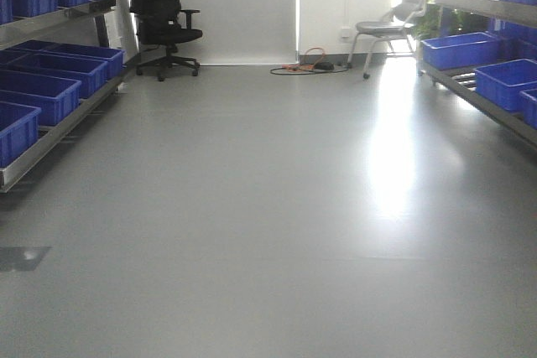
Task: Pick and sort blue part to right shelf
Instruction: 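Drive the base up to the shelf of blue bins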
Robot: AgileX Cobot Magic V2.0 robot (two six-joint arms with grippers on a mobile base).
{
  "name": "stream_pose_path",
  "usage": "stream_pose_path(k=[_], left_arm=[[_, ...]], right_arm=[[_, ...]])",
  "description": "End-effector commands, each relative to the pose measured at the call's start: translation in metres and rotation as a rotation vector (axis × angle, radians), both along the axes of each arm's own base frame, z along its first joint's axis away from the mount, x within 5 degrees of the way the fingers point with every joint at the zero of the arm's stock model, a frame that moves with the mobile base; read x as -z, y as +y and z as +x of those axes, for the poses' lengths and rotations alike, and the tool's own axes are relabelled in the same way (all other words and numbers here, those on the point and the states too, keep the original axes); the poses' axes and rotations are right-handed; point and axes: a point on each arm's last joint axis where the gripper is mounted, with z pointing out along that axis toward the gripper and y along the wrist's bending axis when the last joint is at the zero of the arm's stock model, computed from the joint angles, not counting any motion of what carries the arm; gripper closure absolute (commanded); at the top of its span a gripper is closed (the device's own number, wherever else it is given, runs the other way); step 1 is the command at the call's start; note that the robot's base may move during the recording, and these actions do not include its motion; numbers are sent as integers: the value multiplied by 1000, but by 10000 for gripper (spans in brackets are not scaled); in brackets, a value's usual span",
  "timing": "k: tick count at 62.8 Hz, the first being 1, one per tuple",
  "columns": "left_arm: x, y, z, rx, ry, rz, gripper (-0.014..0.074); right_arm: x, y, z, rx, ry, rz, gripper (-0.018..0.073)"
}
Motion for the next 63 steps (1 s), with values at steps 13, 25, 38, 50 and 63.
stream_pose_path(k=[13,25,38,50,63], left_arm=[[-18,2,0,-21,-109,-19,241],[-18,2,0,-21,-109,-19,241],[-18,2,0,-21,-109,-19,241],[-18,2,0,-21,-109,-19,240],[-18,2,0,-21,-109,-19,241]], right_arm=[[-18,-1,0,9,-119,-1,135],[-18,-1,0,9,-119,-1,135],[-18,-1,0,9,-119,-1,135],[-18,-1,0,9,-119,-1,135],[-18,-1,0,9,-119,-1,135]])
